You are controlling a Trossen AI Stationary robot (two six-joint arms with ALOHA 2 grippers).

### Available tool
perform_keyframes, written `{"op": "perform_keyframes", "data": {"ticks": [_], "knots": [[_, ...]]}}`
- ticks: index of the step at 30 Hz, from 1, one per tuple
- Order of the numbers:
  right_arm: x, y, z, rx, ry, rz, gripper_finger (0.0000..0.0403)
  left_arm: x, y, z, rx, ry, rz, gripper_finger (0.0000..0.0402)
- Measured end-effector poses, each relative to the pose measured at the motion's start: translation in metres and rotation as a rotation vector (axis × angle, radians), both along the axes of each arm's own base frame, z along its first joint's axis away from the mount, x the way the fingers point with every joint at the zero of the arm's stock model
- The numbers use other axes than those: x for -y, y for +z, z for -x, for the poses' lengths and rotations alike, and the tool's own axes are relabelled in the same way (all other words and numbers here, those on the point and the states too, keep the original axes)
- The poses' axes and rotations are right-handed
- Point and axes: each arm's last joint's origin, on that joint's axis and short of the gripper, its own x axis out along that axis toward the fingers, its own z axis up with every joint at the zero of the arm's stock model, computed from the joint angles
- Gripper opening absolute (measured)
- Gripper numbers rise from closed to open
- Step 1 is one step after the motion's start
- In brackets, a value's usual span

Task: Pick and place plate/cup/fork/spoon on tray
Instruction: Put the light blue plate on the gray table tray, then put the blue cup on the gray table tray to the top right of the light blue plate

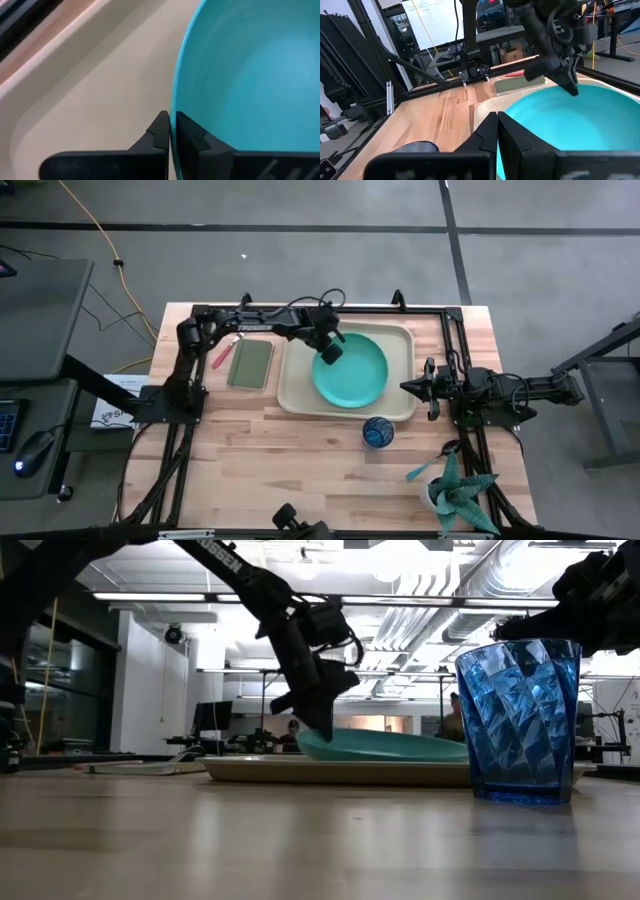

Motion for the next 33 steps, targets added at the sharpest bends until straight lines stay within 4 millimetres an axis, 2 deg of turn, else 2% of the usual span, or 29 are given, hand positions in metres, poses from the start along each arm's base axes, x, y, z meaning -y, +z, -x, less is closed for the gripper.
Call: {"op": "perform_keyframes", "data": {"ticks": [5, 17, 33], "knots": [[0.0, 0.0, 0.0, 0.0, 0.0, 0.0, 0.0, -0.0009, -0.0102, -0.0011, -0.029, -0.003, 0.003, 0.0001], [0.0, 0.0, 0.0, 0.0, 0.0, 0.0, 0.0, -0.0033, -0.0115, 0.0009, -0.06, -0.041, -0.021, 0.0005], [0.0, 0.0, 0.0, 0.0, 0.0, 0.0, 0.0, -0.0049, -0.0112, 0.0017, -0.092, -0.026, -0.067, 0.0087]]}}
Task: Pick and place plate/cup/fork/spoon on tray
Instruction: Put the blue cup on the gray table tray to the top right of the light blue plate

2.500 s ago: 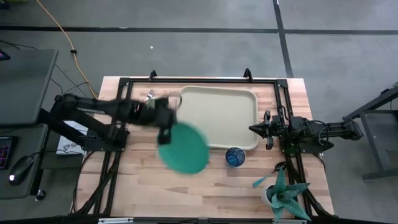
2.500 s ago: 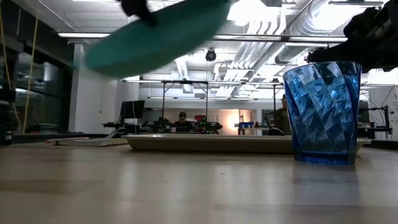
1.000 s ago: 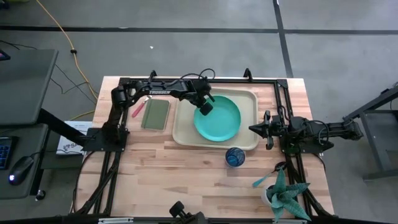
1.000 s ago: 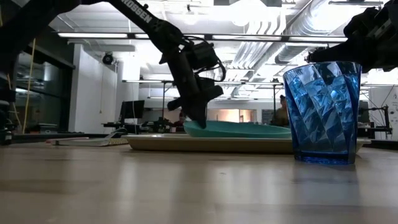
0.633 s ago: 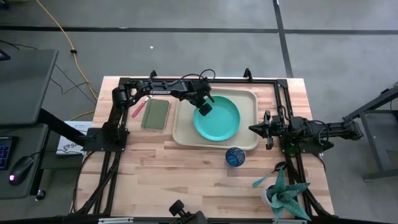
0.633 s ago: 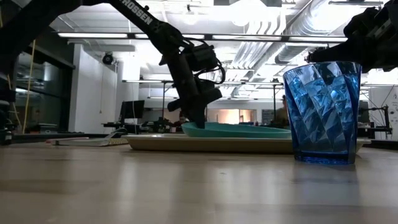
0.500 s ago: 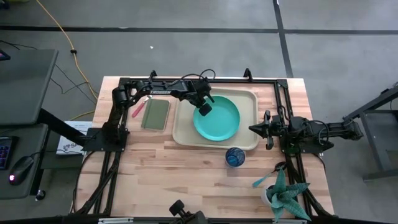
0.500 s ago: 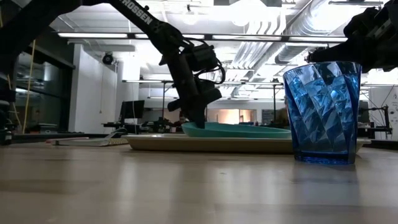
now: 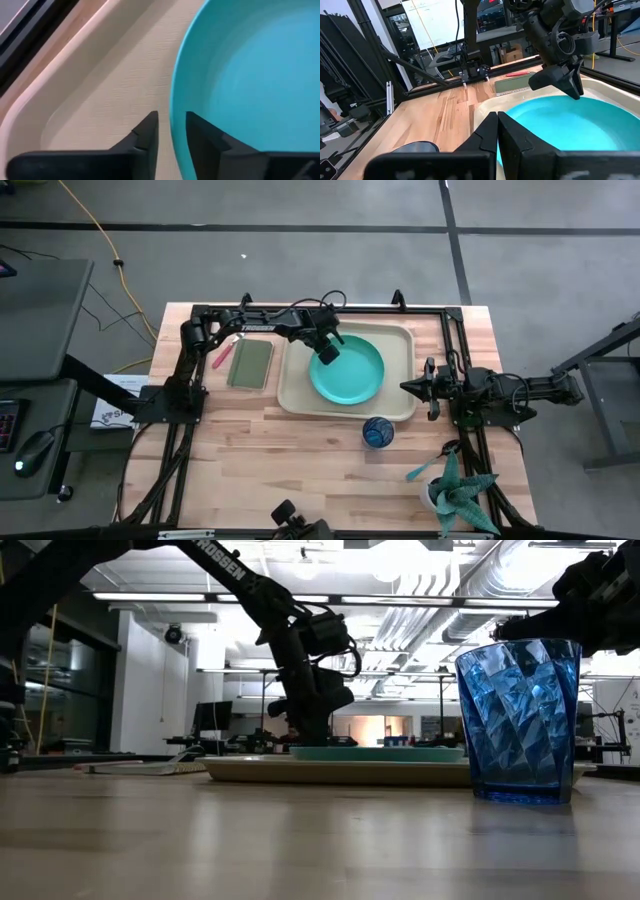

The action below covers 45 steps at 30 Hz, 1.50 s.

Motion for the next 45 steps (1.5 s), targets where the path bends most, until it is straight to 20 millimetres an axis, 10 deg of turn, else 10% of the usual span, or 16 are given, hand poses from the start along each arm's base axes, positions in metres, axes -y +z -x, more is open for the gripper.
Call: {"op": "perform_keyframes", "data": {"ticks": [6, 14, 21, 35, 45], "knots": [[0.0, 0.0, 0.0, 0.0, 0.0, 0.0, 0.0, -0.002, 0.021, -0.003, -0.009, -0.034, -0.024, 0.0134], [0.0, 0.0, 0.0, 0.0, 0.0, 0.0, 0.0, 0.003, 0.122, 0.011, 0.155, -0.003, -0.112, 0.0171], [0.0, 0.0, 0.0, 0.0, 0.0, 0.0, 0.0, 0.06, 0.181, 0.032, 0.485, -0.182, -0.204, 0.0169], [0.0, 0.0, 0.0, 0.0, 0.0, 0.0, 0.0, 0.185, 0.117, 0.14, 1.092, -0.573, -0.396, 0.0168], [0.0, 0.0, 0.0, 0.0, 0.0, 0.0, 0.0, 0.22, 0.084, 0.177, 1.171, -0.661, -0.417, 0.0168]]}}
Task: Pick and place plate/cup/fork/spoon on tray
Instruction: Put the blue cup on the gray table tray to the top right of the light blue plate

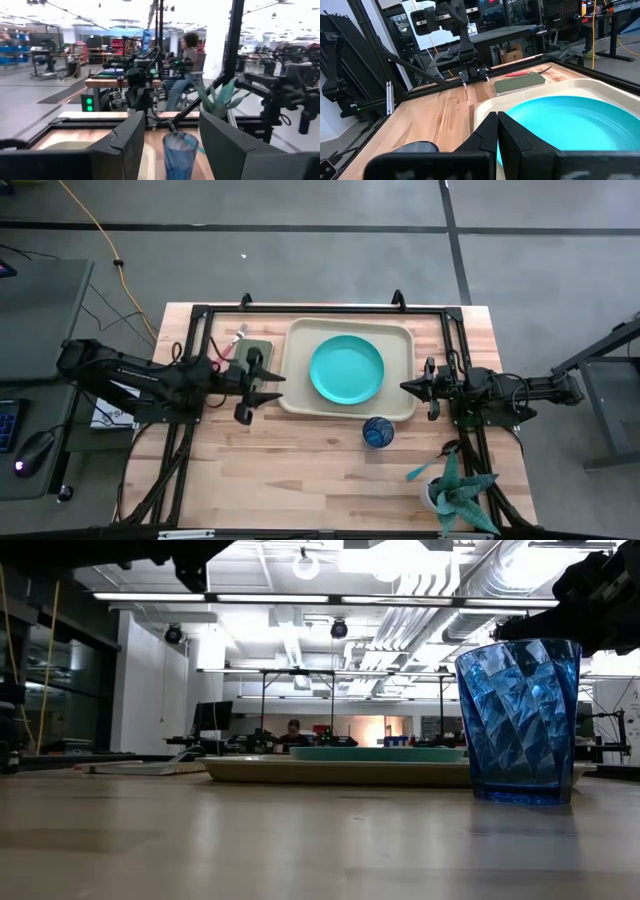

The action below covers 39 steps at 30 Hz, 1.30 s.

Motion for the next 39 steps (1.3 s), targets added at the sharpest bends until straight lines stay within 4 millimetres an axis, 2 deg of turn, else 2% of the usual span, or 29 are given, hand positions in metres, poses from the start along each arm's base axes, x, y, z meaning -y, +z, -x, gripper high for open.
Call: {"op": "perform_keyframes", "data": {"ticks": [7, 39], "knots": [[0.0, 0.0, 0.0, 0.0, 0.0, 0.0, 0.0, 0.0055, -0.0049, -0.0008, -0.025, -0.007, -0.035, 0.0168], [0.0, 0.0, 0.0, 0.0, 0.0, 0.0, 0.0, 0.0055, -0.0023, 0.0007, -0.006, -0.013, 0.012, 0.0168]]}}
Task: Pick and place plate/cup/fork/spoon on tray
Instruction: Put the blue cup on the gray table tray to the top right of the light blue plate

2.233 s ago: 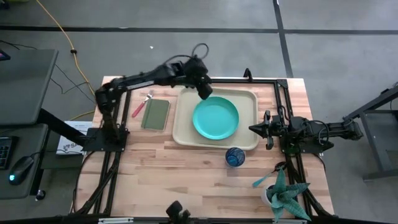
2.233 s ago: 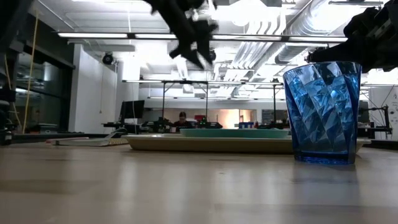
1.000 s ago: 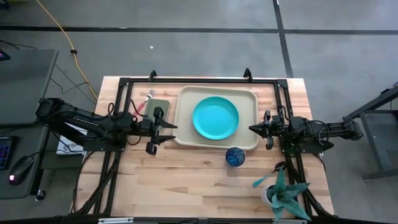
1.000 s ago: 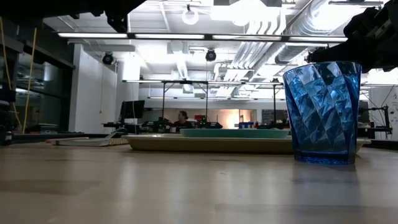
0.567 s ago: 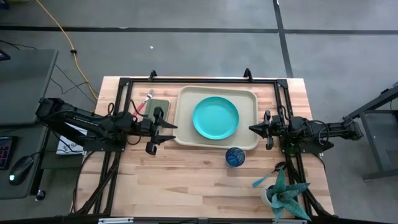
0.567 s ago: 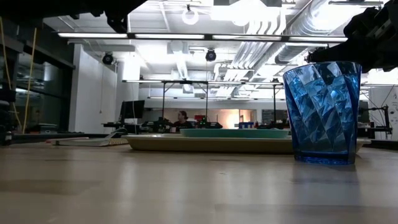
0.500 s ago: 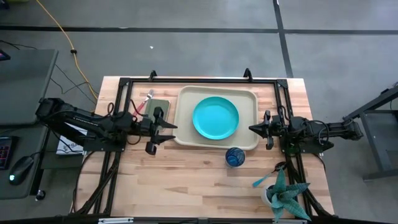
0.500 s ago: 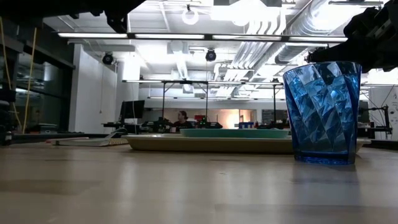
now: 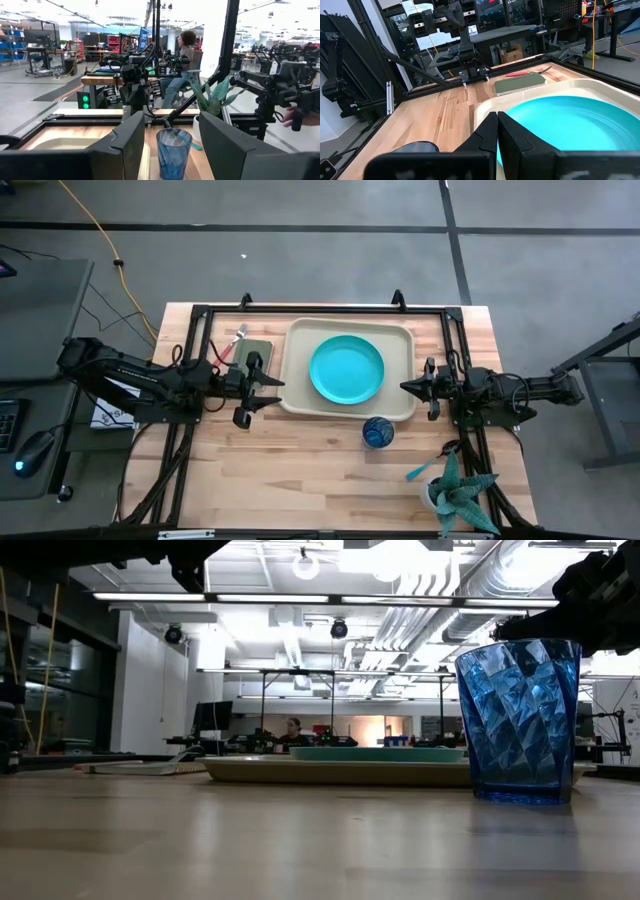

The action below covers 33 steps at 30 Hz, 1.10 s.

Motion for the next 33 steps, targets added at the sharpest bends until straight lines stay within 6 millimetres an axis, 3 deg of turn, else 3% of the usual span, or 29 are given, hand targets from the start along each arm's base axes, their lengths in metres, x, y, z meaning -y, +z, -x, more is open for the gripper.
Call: {"op": "perform_keyframes", "data": {"ticks": [4, 7, 10, 16, 19, 24, 33], "knots": [[0.001, 0.003, 0.0, 0.045, -0.024, -0.08, 0.0, 0.0, 0.0, 0.0, 0.0, 0.0, 0.0, 0.0168], [0.003, 0.019, 0.002, 0.219, -0.083, -0.166, 0.0, 0.0, 0.0, 0.0, 0.0, 0.0, 0.0, 0.0168], [0.004, 0.035, 0.007, 0.391, -0.121, -0.123, 0.0, 0.0, 0.0, 0.0, 0.0, 0.0, 0.0, 0.0168], [-0.007, 0.059, 0.014, 0.648, 0.241, 0.031, 0.0, 0.0, 0.0, 0.0, 0.001, 0.0, 0.0, 0.0168], [-0.011, 0.057, 0.008, 0.618, 0.299, 0.06, 0.0, 0.0, 0.0, 0.0, 0.0, 0.0, 0.0, 0.0168], [-0.014, 0.061, -0.008, 0.517, 0.242, 0.113, 0.0, 0.0, 0.0, 0.0, 0.0, -0.003, 0.027, 0.0168], [-0.029, 0.098, -0.055, 0.375, 0.278, 0.29, 0.0, 0.0, 0.0, 0.0, 0.0, -0.003, 0.028, 0.0168]]}}
